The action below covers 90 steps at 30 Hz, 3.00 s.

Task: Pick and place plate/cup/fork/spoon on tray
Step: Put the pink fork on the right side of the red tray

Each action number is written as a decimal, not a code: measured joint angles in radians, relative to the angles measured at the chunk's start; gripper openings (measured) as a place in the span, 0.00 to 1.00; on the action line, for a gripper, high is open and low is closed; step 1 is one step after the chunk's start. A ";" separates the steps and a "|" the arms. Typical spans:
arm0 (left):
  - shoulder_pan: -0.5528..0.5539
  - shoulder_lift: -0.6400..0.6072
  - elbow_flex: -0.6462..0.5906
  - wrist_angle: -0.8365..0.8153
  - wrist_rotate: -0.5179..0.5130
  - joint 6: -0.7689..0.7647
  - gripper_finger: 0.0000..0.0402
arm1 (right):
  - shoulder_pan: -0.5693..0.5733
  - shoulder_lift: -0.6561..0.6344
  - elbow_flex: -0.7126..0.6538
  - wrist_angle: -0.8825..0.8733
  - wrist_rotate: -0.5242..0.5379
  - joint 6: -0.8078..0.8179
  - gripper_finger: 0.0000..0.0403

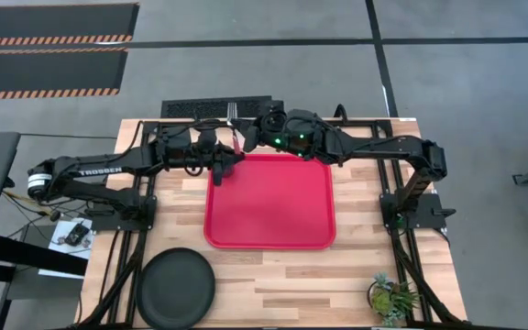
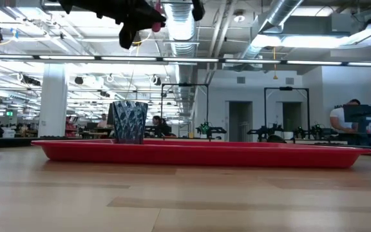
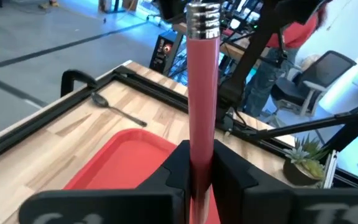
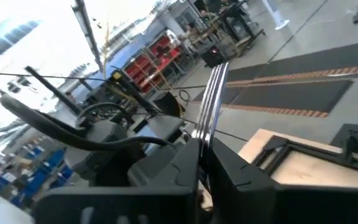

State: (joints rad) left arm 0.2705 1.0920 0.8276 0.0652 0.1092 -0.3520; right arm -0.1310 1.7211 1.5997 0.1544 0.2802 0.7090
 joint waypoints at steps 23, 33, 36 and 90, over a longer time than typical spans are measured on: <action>0.074 0.013 -0.001 0.207 0.718 -0.269 0.03 | -0.067 -0.067 -0.002 -0.195 -0.723 -0.278 0.48; 0.073 0.022 0.000 0.326 0.807 -0.361 0.03 | -0.047 0.021 0.000 0.101 -0.851 -0.273 0.42; 0.073 0.023 0.000 0.366 0.838 -0.395 0.03 | -0.046 0.023 -0.001 0.129 -0.864 -0.299 0.38; 0.069 0.151 0.022 0.756 0.854 -0.666 0.19 | -0.058 0.039 -0.001 0.316 -0.963 -0.224 0.11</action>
State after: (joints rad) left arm 0.3391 1.2427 0.8494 0.8212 0.9629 -1.0180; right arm -0.1889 1.7601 1.5990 0.4701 -0.6831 0.4851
